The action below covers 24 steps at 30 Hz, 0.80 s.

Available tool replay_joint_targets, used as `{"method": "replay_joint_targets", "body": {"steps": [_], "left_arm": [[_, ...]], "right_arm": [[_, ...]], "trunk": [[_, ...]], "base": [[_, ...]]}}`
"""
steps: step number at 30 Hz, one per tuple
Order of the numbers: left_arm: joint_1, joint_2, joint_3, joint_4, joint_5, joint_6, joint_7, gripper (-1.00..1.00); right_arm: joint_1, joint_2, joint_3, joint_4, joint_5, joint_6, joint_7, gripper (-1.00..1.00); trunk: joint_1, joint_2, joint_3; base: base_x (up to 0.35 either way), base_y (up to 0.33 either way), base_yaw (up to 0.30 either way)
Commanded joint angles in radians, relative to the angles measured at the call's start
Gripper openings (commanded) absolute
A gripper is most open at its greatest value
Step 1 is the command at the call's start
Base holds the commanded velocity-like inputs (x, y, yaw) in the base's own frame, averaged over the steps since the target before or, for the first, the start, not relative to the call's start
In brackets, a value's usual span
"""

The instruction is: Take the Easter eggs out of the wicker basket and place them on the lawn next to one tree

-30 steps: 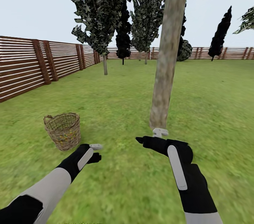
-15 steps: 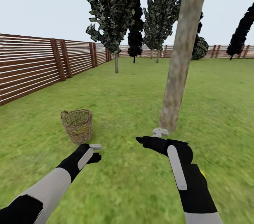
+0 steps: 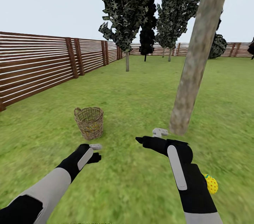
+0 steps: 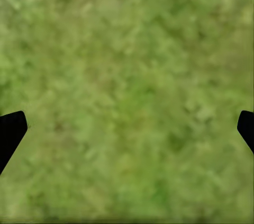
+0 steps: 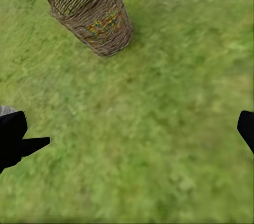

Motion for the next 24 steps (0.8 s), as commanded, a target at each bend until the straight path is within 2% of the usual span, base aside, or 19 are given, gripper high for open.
{"method": "replay_joint_targets", "body": {"steps": [1,19,24], "left_arm": [[-0.001,0.001,-0.007,-0.001,0.010,0.002,0.008,1.00],[-0.001,0.002,-0.007,-0.001,0.010,0.001,0.008,1.00],[-0.001,0.001,-0.007,-0.001,0.010,0.001,0.009,1.00]], "right_arm": [[-0.001,0.000,0.000,-0.001,-0.003,0.004,-0.003,1.00],[-0.001,0.002,0.000,-0.001,-0.003,0.004,-0.003,1.00],[-0.001,0.001,0.013,0.000,-0.003,0.004,-0.003,1.00]], "trunk": [[-0.004,0.007,0.001],[-0.073,0.133,0.036],[-0.092,0.168,0.046]], "base": [[-0.001,0.000,0.210],[0.000,0.000,0.210],[0.000,0.000,0.210]]}}
